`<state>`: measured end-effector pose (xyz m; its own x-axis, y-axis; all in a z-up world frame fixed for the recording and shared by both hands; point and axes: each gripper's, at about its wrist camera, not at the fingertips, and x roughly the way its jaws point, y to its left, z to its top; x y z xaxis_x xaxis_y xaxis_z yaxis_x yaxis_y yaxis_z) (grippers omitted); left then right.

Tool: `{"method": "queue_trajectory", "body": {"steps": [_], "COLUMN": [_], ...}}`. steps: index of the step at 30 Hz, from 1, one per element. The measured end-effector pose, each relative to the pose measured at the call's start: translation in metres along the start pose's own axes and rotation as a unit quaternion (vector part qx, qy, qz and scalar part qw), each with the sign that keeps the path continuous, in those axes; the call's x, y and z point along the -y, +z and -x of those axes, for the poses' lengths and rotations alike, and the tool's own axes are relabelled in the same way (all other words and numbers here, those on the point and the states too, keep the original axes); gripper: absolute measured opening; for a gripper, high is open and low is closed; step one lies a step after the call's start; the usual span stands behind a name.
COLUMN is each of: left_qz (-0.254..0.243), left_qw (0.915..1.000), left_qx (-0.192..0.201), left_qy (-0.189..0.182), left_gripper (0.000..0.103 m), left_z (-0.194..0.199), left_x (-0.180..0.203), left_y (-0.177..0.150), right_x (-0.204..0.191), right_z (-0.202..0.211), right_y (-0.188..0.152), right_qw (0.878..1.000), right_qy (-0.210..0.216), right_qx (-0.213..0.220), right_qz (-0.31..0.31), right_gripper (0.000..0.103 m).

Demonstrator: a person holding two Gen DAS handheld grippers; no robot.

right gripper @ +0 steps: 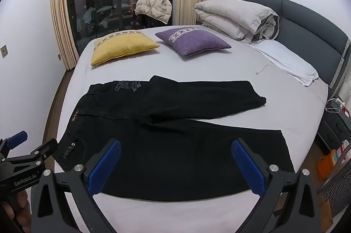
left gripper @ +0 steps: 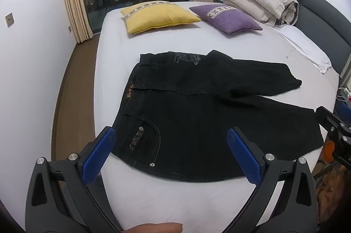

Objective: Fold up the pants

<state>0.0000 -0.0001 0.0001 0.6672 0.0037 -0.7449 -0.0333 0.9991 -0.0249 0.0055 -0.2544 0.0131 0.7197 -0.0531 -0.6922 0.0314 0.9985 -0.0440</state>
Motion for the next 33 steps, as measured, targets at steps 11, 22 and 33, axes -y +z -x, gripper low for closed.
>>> {"method": "queue_trajectory", "body": {"steps": [11,22,33], "left_qz": [-0.004,-0.006,-0.006], "left_qw": [1.0,1.0,0.9999], "left_qx": [-0.003,-0.004,-0.004], "left_qy": [0.006,0.007,0.007], "left_gripper": [0.103,0.103,0.103], "left_z": [-0.0016,-0.0048,-0.0051], "left_x": [0.0001,0.0022,0.0024], "left_y": [-0.0033,-0.0074,-0.0084], "right_x": [0.0003,-0.0016,0.0006], "right_z": [-0.0008,0.0012,-0.0035], "right_y": [-0.0013,-0.0005,-0.0055], "right_qw": [1.0,1.0,1.0], "right_qy": [-0.002,-0.002,-0.002], "right_qx": [0.004,0.002,0.0], "right_qz": [0.001,0.001,0.002], "right_gripper": [0.103,0.103,0.103]}}
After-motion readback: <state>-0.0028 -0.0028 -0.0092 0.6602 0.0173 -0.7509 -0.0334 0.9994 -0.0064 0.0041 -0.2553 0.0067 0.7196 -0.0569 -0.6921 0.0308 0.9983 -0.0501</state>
